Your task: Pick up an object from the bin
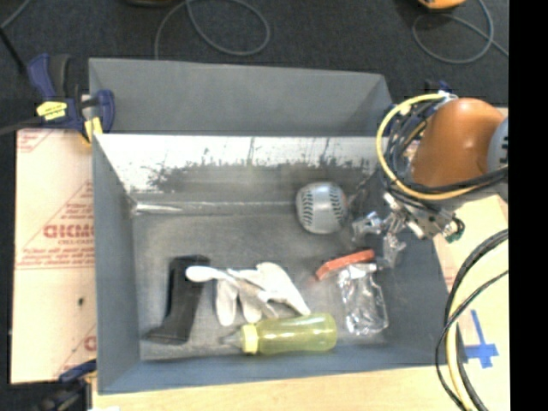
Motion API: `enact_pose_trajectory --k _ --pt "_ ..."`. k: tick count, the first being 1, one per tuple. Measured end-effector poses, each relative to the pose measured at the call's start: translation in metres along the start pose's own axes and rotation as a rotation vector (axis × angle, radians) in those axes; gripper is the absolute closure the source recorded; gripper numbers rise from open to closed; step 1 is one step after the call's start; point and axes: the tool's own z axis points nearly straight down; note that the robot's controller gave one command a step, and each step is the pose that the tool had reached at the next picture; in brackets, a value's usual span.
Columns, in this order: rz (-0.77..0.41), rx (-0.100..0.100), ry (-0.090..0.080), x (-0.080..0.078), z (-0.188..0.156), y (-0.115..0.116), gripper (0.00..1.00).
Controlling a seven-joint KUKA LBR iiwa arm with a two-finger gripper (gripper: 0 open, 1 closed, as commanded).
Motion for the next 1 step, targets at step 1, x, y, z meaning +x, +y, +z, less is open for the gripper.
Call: enact_pose_trajectory --k 1 --pt "0.000 -0.005 0.004 0.0008 -0.0137 0.0011 1.00"
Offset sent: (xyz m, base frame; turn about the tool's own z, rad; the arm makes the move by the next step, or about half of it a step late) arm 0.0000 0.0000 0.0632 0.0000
